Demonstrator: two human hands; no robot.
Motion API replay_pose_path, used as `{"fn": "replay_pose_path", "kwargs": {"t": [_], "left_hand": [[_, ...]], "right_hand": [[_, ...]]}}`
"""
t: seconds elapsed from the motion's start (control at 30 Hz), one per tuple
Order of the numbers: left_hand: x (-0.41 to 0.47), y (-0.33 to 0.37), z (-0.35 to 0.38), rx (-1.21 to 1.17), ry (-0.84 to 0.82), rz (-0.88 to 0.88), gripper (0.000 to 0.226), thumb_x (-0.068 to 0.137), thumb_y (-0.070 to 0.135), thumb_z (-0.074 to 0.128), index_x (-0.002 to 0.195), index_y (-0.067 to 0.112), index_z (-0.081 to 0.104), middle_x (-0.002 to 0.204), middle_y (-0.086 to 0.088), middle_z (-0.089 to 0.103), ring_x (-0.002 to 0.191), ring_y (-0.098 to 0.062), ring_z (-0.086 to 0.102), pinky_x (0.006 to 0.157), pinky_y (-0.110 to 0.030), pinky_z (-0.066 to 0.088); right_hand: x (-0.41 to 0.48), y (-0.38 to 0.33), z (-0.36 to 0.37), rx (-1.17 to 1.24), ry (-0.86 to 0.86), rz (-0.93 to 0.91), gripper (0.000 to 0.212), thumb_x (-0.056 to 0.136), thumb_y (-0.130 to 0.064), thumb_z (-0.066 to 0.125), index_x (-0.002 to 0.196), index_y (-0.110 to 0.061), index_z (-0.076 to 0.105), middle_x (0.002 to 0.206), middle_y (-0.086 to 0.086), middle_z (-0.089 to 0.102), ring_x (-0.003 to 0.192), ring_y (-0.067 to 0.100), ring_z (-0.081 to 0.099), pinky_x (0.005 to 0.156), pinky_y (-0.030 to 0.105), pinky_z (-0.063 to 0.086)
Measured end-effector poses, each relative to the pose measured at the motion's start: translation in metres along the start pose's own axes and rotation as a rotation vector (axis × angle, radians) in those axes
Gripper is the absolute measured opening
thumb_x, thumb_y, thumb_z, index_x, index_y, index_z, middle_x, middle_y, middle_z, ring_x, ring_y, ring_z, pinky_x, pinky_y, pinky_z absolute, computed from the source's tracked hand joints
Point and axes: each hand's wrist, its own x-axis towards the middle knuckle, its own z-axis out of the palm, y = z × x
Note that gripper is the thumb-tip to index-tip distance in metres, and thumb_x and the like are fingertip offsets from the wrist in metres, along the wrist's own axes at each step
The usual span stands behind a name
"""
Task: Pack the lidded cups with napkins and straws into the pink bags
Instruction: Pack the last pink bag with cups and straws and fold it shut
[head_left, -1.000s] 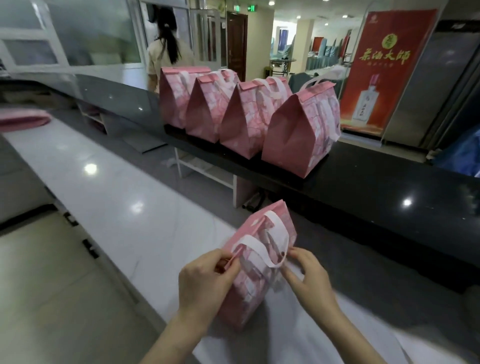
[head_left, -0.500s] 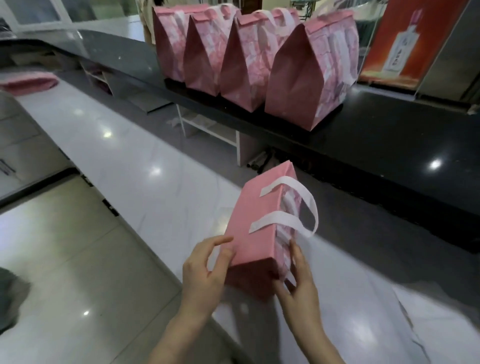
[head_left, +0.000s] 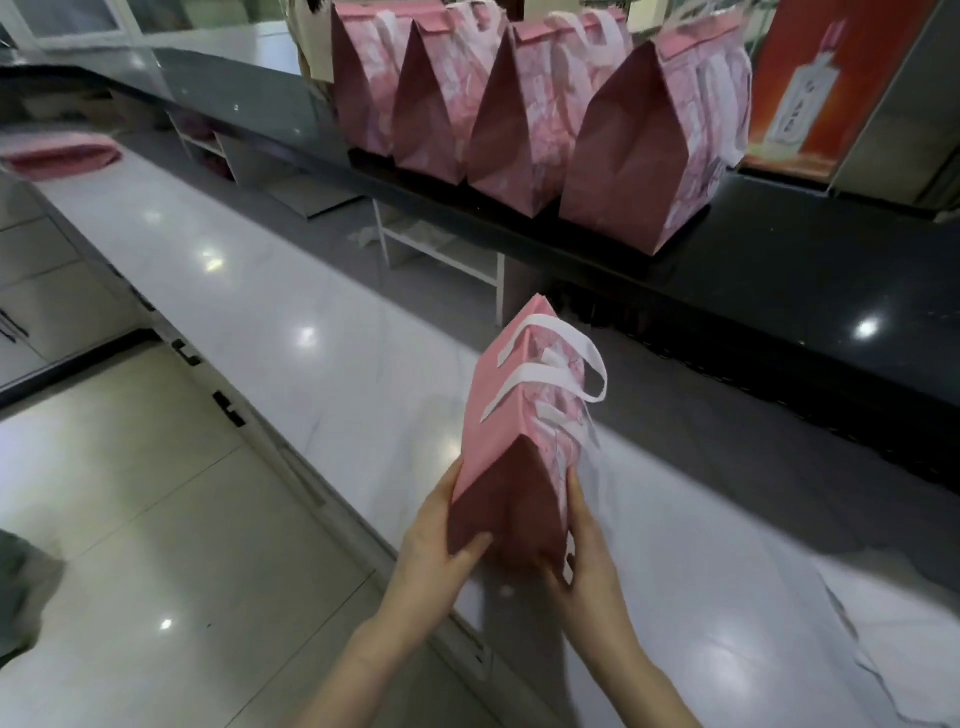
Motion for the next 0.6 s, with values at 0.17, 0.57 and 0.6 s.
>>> {"fn": "replay_pose_path", "kwargs": {"t": [0.17, 0.57, 0.6], "left_hand": [[0.006, -0.021, -0.061, 0.009, 0.114, 0.015, 0.093, 0.075, -0.002, 0.063, 0.130, 0.065, 0.029, 0.124, 0.015, 0.059, 0.112, -0.002, 0.056, 0.090, -0.006, 0.040], [0.016, -0.094, -0.348, 0.166, 0.381, 0.062, 0.087, 0.080, -0.001, 0.066, 0.129, 0.057, 0.025, 0.104, 0.001, 0.065, 0.091, -0.013, 0.062, 0.077, -0.006, 0.039], [0.018, -0.098, -0.369, 0.185, 0.397, 0.064, 0.087, 0.080, -0.001, 0.067, 0.128, 0.057, 0.023, 0.104, 0.002, 0.064, 0.091, -0.012, 0.061, 0.076, -0.002, 0.037]], "right_hand": [[0.008, -0.041, 0.063, -0.001, -0.024, 0.000, 0.091, 0.079, -0.014, 0.058, 0.146, -0.055, 0.012, 0.151, -0.025, 0.030, 0.135, -0.003, 0.035, 0.107, 0.038, 0.042], [0.072, -0.192, 0.303, 0.090, -0.241, -0.296, 0.093, 0.074, -0.010, 0.052, 0.147, -0.051, 0.013, 0.144, -0.017, 0.044, 0.122, 0.015, 0.054, 0.095, 0.047, 0.051], [0.080, -0.204, 0.320, 0.096, -0.263, -0.318, 0.093, 0.074, -0.010, 0.054, 0.147, -0.051, 0.013, 0.142, -0.012, 0.047, 0.120, 0.017, 0.056, 0.093, 0.047, 0.052]]}}
